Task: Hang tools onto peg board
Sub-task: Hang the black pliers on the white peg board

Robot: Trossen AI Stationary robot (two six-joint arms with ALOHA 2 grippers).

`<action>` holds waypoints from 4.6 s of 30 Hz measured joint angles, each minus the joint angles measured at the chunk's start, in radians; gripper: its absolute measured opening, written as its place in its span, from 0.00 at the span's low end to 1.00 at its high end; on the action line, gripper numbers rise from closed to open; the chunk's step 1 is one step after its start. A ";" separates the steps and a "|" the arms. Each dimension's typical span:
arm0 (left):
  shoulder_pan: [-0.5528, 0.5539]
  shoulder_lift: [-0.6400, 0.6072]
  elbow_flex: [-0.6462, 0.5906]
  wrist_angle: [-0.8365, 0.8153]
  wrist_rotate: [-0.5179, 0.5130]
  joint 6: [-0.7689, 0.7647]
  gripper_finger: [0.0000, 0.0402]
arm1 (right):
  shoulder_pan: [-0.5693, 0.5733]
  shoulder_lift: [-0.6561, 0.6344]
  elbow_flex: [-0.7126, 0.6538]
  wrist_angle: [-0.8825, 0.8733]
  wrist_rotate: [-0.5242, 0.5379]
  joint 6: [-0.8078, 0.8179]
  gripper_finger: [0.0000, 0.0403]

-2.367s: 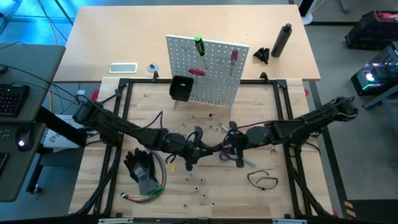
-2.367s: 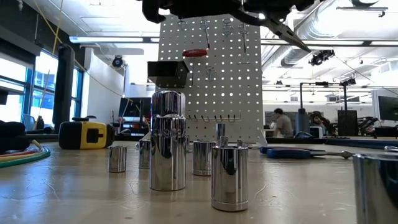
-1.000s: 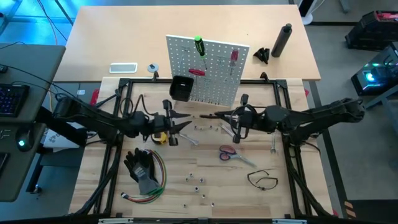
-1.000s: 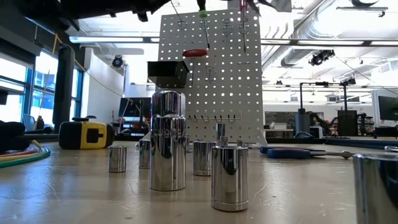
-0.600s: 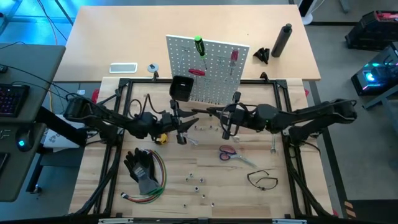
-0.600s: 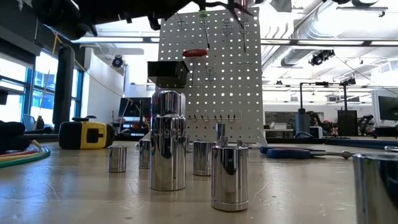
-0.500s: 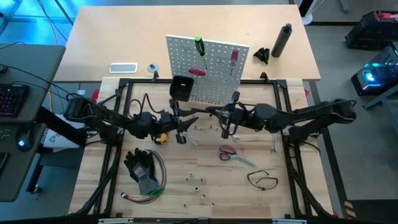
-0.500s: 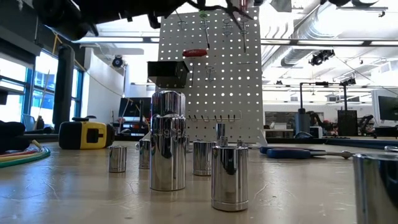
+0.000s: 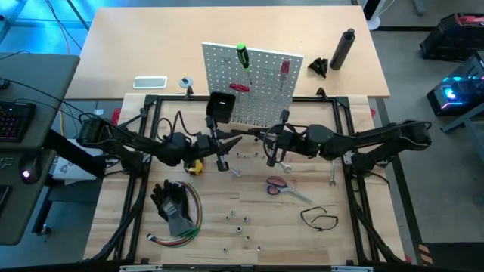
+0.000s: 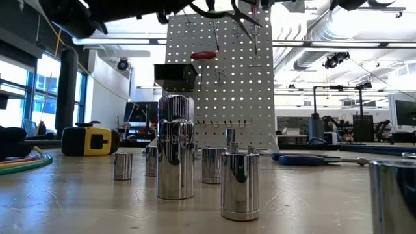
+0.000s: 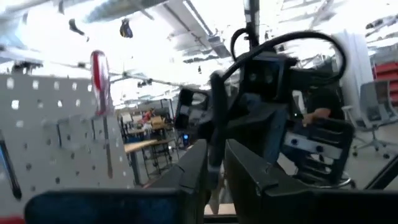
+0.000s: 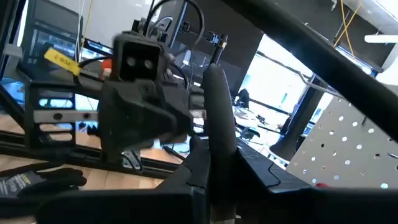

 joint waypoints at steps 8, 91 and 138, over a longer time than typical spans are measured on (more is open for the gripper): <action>-0.066 -0.063 0.001 -0.100 -0.031 0.050 0.26 | 0.000 -0.007 0.000 0.035 0.019 -0.030 0.08; 0.205 0.026 0.110 -0.199 0.139 -0.313 0.07 | -0.222 0.187 0.003 -0.005 -0.354 0.321 0.13; 0.200 0.024 0.146 -0.320 0.220 -0.282 0.07 | -0.224 0.211 0.001 0.051 -0.362 0.315 0.22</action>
